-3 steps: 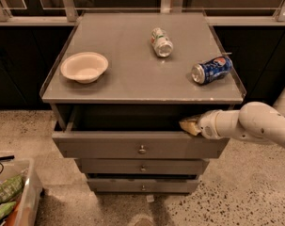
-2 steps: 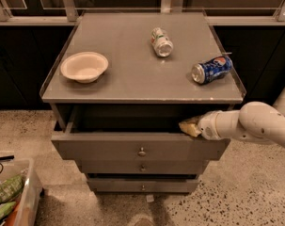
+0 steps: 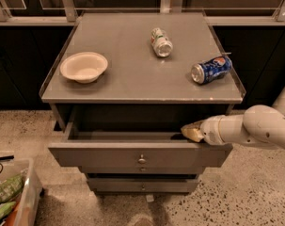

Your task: Open top drawer

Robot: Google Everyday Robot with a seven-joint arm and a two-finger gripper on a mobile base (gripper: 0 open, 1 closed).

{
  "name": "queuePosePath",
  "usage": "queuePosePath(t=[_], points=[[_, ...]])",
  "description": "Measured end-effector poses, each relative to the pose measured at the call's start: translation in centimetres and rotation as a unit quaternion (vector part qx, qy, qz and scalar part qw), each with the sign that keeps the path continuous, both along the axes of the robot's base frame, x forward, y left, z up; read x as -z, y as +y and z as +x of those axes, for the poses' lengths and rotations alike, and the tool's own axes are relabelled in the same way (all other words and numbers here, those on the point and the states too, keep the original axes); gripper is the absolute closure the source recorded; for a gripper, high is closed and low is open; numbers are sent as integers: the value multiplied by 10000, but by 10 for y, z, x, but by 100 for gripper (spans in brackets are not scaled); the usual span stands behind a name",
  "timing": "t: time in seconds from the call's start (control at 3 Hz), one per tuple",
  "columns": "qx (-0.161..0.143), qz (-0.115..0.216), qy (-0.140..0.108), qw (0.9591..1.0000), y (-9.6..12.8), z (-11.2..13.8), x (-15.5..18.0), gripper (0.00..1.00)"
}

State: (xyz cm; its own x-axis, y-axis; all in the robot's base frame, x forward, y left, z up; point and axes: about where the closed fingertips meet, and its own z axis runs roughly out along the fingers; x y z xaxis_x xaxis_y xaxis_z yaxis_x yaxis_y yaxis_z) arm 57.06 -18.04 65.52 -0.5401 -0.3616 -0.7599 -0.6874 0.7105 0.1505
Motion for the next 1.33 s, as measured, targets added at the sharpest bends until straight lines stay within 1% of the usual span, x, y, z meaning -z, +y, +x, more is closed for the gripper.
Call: queuePosePath(t=[0.33,0.67,1.0,1.33], points=[[113,148,304,9994,0,-27,2,100],[115,148,303,9994,0,-27,2,100],[500,130,143,9986,-18,-50,-24,100],[958,-92,-509,9941,-50,-65,-84,100]])
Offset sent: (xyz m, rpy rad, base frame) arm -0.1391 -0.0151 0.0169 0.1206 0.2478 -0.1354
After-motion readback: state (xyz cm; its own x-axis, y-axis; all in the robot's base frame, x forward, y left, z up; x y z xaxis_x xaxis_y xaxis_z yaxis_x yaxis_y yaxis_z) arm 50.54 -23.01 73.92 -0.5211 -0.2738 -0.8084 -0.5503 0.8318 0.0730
